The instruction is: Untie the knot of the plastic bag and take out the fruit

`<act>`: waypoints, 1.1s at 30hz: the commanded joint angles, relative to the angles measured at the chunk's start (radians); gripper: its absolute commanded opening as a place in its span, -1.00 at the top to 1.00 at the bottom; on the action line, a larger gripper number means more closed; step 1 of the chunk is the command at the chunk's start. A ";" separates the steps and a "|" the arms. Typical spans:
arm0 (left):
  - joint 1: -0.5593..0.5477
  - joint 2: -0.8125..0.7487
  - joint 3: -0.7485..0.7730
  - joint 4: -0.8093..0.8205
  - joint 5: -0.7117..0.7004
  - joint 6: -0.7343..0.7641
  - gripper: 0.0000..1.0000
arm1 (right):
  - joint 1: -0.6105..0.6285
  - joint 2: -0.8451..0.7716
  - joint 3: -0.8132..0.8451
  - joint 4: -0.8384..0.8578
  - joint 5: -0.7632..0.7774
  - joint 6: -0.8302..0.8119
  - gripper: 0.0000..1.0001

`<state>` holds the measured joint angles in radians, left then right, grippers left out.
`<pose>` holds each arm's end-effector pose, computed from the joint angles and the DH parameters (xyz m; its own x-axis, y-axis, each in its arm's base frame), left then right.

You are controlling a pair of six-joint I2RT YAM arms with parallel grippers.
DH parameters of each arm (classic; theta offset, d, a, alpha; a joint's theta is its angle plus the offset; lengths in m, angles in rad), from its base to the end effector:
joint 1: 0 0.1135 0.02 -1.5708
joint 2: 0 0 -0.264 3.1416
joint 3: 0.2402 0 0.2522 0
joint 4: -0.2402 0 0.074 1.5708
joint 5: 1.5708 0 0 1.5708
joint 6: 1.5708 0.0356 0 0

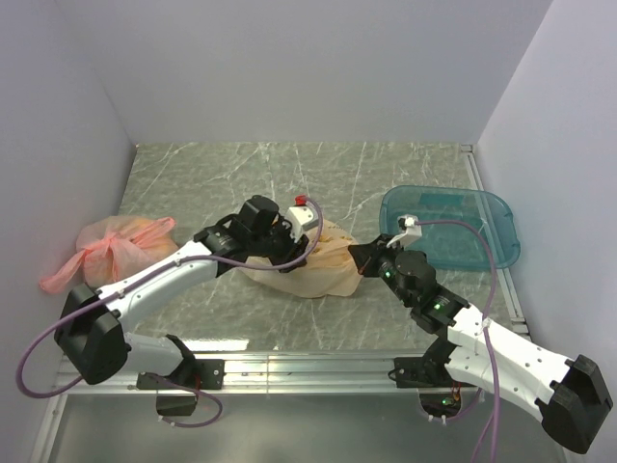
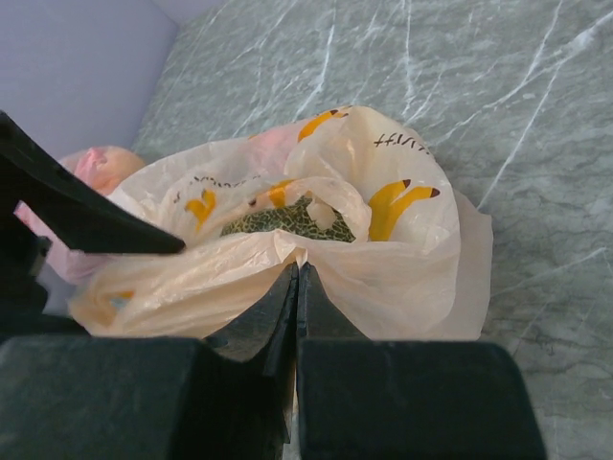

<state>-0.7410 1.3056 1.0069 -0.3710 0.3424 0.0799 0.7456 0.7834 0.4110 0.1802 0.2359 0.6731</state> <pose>0.2036 -0.2025 0.2868 -0.3903 0.4590 -0.7981 0.8640 0.4822 -0.1452 0.1449 0.1225 0.2458 -0.4159 0.4410 -0.7953 -0.2965 0.7610 0.5770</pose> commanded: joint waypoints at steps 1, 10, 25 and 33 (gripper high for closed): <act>-0.003 0.018 0.052 0.044 -0.075 -0.022 0.28 | -0.002 -0.001 0.000 0.045 -0.004 0.013 1.00; -0.001 -0.178 -0.109 0.135 -0.507 -0.346 0.99 | -0.002 -0.142 -0.089 -0.108 0.100 0.077 1.00; 0.095 -0.807 -0.603 0.098 -0.813 -0.990 0.99 | 0.012 -0.230 -0.083 -0.385 -0.032 0.001 0.68; 0.095 -0.888 -0.614 0.115 -0.735 -0.887 0.99 | 0.015 -0.081 0.402 -0.631 -0.085 -0.343 -0.17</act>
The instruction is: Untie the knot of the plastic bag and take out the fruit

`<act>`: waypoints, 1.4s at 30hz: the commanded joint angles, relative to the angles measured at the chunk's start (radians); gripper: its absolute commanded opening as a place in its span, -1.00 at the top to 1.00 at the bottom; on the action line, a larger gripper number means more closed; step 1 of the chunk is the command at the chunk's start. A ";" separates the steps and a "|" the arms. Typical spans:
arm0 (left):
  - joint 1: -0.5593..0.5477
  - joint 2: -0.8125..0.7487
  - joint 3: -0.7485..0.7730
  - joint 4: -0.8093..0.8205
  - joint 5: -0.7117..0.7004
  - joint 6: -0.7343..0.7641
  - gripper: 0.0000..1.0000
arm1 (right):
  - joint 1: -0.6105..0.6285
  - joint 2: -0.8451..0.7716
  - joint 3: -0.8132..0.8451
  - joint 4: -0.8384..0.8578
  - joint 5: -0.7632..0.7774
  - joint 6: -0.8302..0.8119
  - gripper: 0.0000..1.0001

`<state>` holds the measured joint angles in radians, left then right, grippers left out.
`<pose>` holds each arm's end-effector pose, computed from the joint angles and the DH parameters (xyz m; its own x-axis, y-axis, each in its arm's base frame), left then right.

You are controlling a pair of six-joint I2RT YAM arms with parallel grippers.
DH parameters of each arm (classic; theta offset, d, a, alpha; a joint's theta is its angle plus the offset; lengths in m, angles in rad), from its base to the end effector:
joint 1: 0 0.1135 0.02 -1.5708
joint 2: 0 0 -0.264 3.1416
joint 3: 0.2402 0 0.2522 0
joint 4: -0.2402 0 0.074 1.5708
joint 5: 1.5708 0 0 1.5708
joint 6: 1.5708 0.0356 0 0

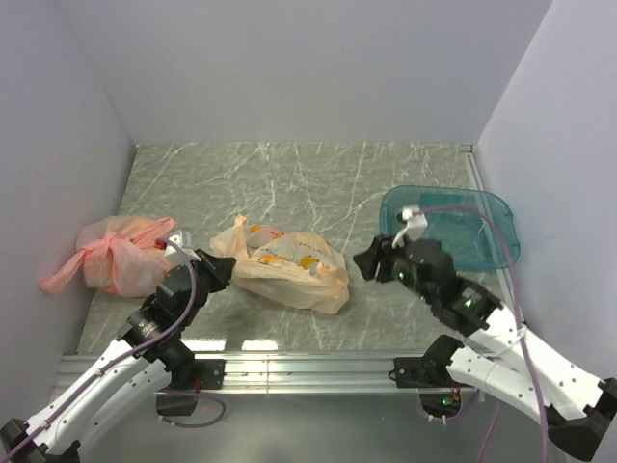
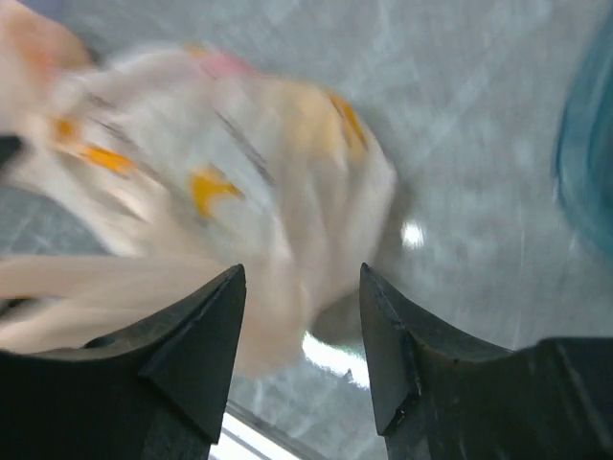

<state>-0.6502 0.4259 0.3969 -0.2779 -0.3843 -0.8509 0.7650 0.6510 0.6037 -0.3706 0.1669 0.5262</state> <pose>0.1101 -0.0670 0.2431 -0.3666 -0.5969 -0.7137 0.0017 0.7667 -0.6421 0.1175 0.1046 0.2775 -0.5411 0.1671 -0.8242 -0.3488 0.8472 0.4007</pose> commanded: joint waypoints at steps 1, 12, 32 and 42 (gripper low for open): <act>0.003 -0.009 -0.006 0.026 -0.001 0.047 0.99 | -0.004 0.082 0.259 -0.108 -0.042 -0.262 -0.19; 0.004 -0.087 -0.015 0.006 0.007 0.050 0.99 | 0.102 0.607 0.654 -0.128 -0.285 -0.529 -0.23; 0.004 -0.070 0.040 -0.078 0.045 -0.112 -0.50 | 0.427 0.888 0.502 0.153 0.058 -0.325 -0.20; 0.003 0.002 -0.027 -0.060 0.220 -0.270 -0.74 | 0.427 0.920 0.544 0.176 0.111 -0.267 -0.19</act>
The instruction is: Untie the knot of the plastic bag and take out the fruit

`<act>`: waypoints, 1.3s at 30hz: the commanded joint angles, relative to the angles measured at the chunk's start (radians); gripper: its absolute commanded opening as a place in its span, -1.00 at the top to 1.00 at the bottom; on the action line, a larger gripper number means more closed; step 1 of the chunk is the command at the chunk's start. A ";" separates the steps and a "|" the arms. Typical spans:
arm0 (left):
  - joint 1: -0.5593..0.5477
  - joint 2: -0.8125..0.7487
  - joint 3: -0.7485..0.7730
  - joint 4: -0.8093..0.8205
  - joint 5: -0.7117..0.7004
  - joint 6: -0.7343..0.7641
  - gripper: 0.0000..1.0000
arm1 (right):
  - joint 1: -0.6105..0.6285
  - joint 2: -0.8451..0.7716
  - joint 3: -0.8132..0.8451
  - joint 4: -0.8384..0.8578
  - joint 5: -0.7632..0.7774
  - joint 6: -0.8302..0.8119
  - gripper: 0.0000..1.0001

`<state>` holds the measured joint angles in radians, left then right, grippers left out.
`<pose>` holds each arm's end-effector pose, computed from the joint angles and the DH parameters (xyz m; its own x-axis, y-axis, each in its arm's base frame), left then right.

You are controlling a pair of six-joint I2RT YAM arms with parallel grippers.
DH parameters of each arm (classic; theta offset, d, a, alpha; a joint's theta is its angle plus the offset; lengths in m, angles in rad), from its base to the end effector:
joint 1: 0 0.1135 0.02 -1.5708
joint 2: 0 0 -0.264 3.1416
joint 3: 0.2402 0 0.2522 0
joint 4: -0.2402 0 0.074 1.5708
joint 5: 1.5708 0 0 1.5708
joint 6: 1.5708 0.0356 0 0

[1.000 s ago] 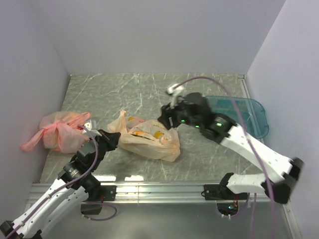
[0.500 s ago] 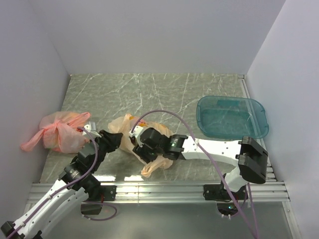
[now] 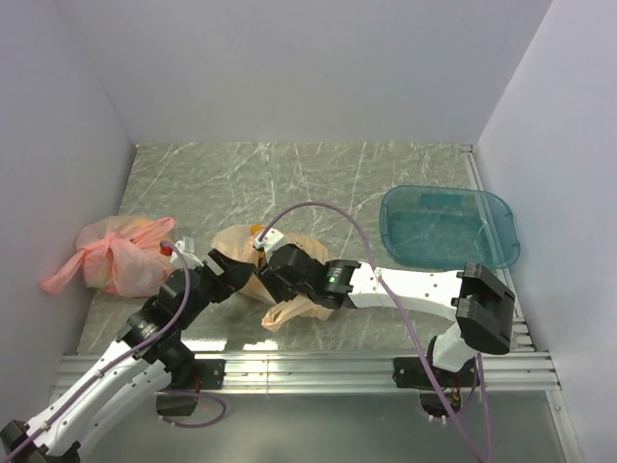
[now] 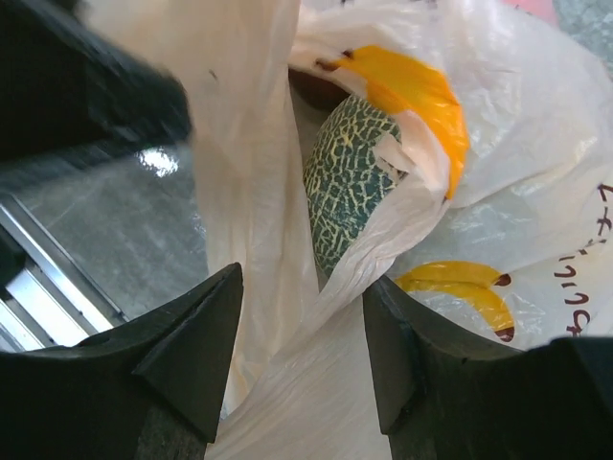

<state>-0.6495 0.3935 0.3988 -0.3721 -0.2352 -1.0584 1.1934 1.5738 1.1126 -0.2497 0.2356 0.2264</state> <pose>0.1023 -0.0673 0.2371 -0.5016 -0.6833 -0.5305 -0.0455 0.6332 -0.7726 0.1364 0.3215 0.2513 -0.4226 -0.4738 -0.7726 -0.7634 0.6456 0.0217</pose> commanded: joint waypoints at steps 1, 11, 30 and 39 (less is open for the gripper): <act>0.002 0.045 -0.044 0.047 0.073 -0.061 -0.72 | -0.002 -0.008 0.035 0.059 0.042 0.033 -0.19; 0.002 0.200 -0.071 0.107 -0.127 -0.015 -0.04 | -0.086 -0.092 -0.094 0.035 0.186 0.096 -0.11; 0.004 0.091 0.070 0.107 -0.184 0.271 -0.62 | -0.374 -0.351 -0.381 0.248 0.028 0.332 1.00; 0.004 0.102 0.327 0.019 0.024 0.428 -0.83 | -0.361 -0.348 -0.349 0.308 0.015 0.275 1.00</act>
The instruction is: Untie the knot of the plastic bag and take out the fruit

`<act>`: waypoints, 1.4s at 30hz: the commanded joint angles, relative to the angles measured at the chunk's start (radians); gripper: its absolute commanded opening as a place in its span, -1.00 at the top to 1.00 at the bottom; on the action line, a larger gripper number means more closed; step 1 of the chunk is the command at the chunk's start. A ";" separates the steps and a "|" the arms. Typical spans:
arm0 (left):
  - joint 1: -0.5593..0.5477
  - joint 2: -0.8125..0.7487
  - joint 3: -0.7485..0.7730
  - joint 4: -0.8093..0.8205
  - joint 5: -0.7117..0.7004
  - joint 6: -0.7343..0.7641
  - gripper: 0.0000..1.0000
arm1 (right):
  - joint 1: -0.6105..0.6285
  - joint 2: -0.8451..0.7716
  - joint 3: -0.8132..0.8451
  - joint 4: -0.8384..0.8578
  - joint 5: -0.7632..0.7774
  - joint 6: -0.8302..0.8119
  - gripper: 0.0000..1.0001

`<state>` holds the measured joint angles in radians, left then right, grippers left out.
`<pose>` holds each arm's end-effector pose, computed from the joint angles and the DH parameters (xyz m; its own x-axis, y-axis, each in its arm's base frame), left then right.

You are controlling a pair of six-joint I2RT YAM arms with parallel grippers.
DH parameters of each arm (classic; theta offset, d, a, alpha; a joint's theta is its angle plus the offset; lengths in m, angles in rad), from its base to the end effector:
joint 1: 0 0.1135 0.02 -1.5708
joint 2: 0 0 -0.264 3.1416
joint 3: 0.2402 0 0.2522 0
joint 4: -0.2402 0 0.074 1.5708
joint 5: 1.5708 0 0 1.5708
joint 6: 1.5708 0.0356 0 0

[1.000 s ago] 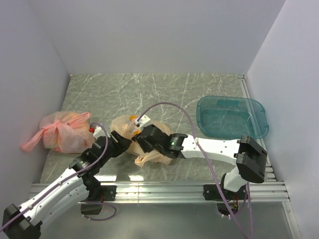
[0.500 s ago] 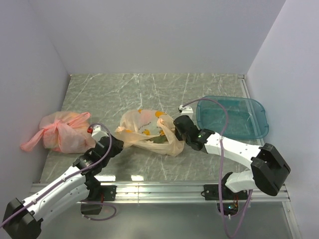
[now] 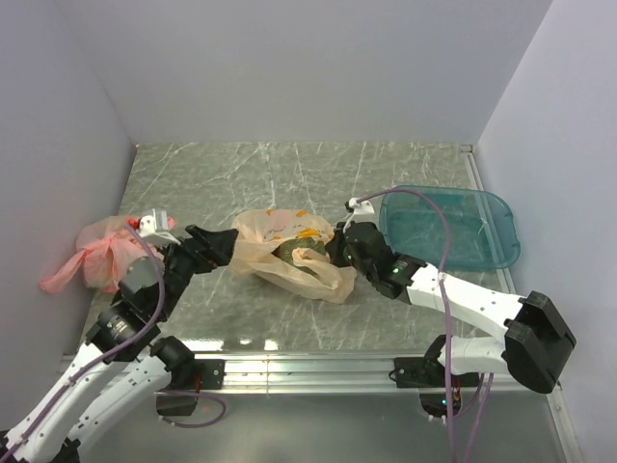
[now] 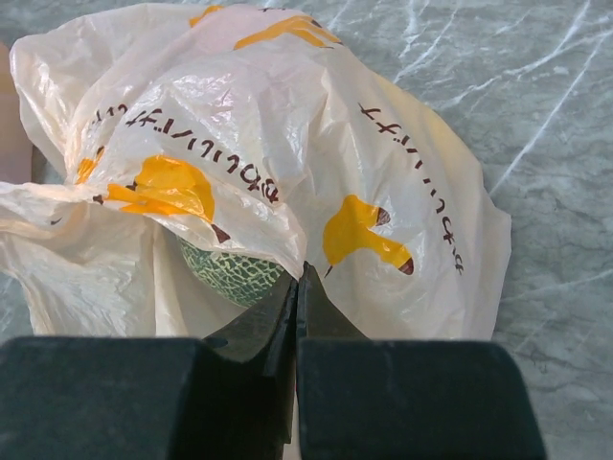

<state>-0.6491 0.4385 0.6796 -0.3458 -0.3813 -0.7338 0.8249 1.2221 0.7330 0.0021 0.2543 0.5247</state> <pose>0.0964 -0.0565 0.3312 -0.2401 -0.5981 -0.7646 0.1420 0.7576 -0.6371 0.1899 0.1923 0.2487 -0.5554 0.1134 -0.8238 -0.3255 0.8820 0.3408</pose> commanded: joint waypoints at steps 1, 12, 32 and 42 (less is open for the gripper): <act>0.003 0.081 0.047 0.013 0.223 0.125 -0.79 | 0.006 0.004 0.034 0.061 -0.009 -0.025 1.00; -0.174 0.480 -0.026 0.407 0.407 0.250 -0.30 | 0.006 0.013 0.062 0.064 -0.027 -0.034 1.00; -0.475 0.933 -0.003 0.295 0.495 0.258 -0.12 | -0.277 0.217 0.272 0.079 -0.148 0.047 1.00; -0.474 0.781 -0.045 0.255 0.334 0.177 -0.50 | -0.333 0.180 0.255 0.069 -0.335 0.011 0.74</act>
<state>-1.1202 1.2854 0.6254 -0.0994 0.0212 -0.5190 0.4805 1.4567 0.9638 0.0425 -0.0006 0.5743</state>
